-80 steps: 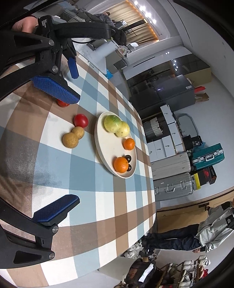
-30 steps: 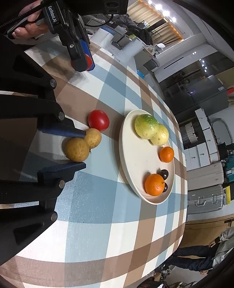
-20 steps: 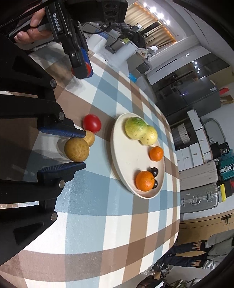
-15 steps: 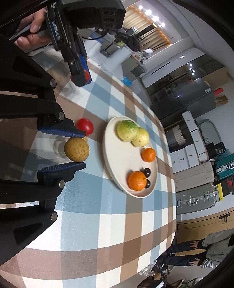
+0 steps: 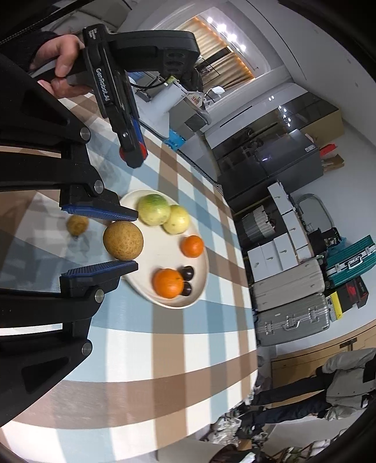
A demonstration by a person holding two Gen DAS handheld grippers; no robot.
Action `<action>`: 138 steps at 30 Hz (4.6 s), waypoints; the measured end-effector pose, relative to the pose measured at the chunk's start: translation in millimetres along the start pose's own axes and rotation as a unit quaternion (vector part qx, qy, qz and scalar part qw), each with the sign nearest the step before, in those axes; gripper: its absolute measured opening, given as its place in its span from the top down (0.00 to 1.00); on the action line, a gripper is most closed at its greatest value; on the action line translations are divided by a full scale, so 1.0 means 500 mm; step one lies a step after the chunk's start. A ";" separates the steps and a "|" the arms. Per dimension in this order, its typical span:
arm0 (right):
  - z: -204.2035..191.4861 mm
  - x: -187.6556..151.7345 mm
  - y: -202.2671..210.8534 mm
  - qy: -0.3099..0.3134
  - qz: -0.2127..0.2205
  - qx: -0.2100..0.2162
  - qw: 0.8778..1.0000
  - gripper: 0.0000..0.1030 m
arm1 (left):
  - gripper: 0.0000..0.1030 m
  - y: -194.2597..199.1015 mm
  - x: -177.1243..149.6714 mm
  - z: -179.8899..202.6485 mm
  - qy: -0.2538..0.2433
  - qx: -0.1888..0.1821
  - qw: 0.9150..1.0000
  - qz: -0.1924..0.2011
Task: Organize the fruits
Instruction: 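Carry the held tomato and kiwi over the white plate, then open both grippers to release the tomato and kiwi onto the plate, then withdraw both grippers toward the last tomato and kiwi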
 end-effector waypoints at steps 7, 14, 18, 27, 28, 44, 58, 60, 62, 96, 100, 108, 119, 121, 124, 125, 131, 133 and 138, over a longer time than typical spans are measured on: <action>0.004 0.059 0.004 0.018 0.030 0.003 0.999 0.73 | 0.73 -0.054 0.058 -0.004 0.008 -0.012 1.000 -0.012; 0.004 0.110 -0.023 0.037 0.032 0.007 0.999 0.73 | 0.73 -0.105 0.103 0.002 0.004 -0.019 1.000 -0.023; 0.008 0.129 -0.055 0.040 0.023 0.014 0.999 0.73 | 0.73 -0.144 0.127 0.003 0.004 -0.019 0.999 -0.036; 0.030 0.176 -0.129 0.051 0.001 0.019 0.999 0.73 | 0.73 -0.229 0.163 -0.008 0.012 -0.019 0.998 -0.052; 0.033 0.181 -0.138 0.051 -0.002 0.020 0.998 0.73 | 0.73 -0.237 0.165 -0.009 0.013 -0.020 0.998 -0.055; 0.096 0.204 -0.289 0.026 -0.076 0.029 0.996 0.73 | 0.73 -0.343 0.172 -0.031 0.013 -0.009 0.996 -0.090; 0.110 0.209 -0.323 -0.006 -0.098 0.047 0.994 0.61 | 0.73 -0.348 0.177 -0.022 0.016 -0.019 0.995 -0.093; 0.116 0.214 -0.308 -0.016 -0.085 0.050 0.995 0.53 | 0.70 -0.342 0.175 -0.021 0.020 -0.025 0.995 -0.094; 0.120 0.219 -0.288 -0.021 -0.071 0.052 0.996 0.53 | 0.67 -0.333 0.172 -0.017 0.021 -0.031 0.995 -0.095; -0.072 0.035 0.131 0.019 0.085 0.050 0.995 0.29 | 0.36 0.135 -0.009 0.055 -0.016 0.026 0.998 0.050; -0.091 0.009 0.148 0.025 0.093 0.046 0.994 0.20 | 0.22 0.161 -0.040 0.053 -0.010 0.038 0.997 0.062; -0.108 -0.037 0.170 0.023 0.098 0.037 0.994 0.08 | 0.12 0.179 -0.104 0.022 0.022 0.055 0.996 0.067; -0.110 -0.102 0.146 0.031 0.073 -0.001 0.997 0.06 | 0.01 0.162 -0.182 -0.013 0.042 0.082 0.994 0.056; -0.109 -0.111 0.129 0.041 0.060 -0.022 0.997 0.06 | 0.01 0.151 -0.194 -0.021 0.049 0.077 0.995 0.049; -0.100 -0.122 0.100 0.052 0.040 -0.050 0.997 0.06 | 0.01 0.136 -0.209 -0.035 0.059 0.075 0.995 0.040; -0.095 -0.126 0.087 0.053 0.031 -0.056 0.997 0.06 | 0.01 0.133 -0.212 -0.038 0.062 0.074 0.995 0.038; -0.074 -0.144 0.033 0.059 -0.008 -0.080 0.995 0.07 | 0.01 0.102 -0.237 -0.043 0.061 0.071 0.995 0.018; -0.069 -0.147 0.017 0.059 -0.019 -0.084 0.994 0.06 | 0.01 0.095 -0.243 -0.042 0.060 0.070 0.996 0.013; -0.068 -0.149 -0.011 0.063 -0.038 -0.087 0.994 0.07 | 0.01 0.075 -0.250 -0.047 0.058 0.077 0.995 0.004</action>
Point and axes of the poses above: each gripper's, at about its wrist camera, not at the fingertips, and y roughly against the way its jaws point, z to its right, x to its top, the point moved 3 cm from there along -y, roughly the way its jaws point, and after that the axes turned 2 degrees about -y, right-handed, at the moved point
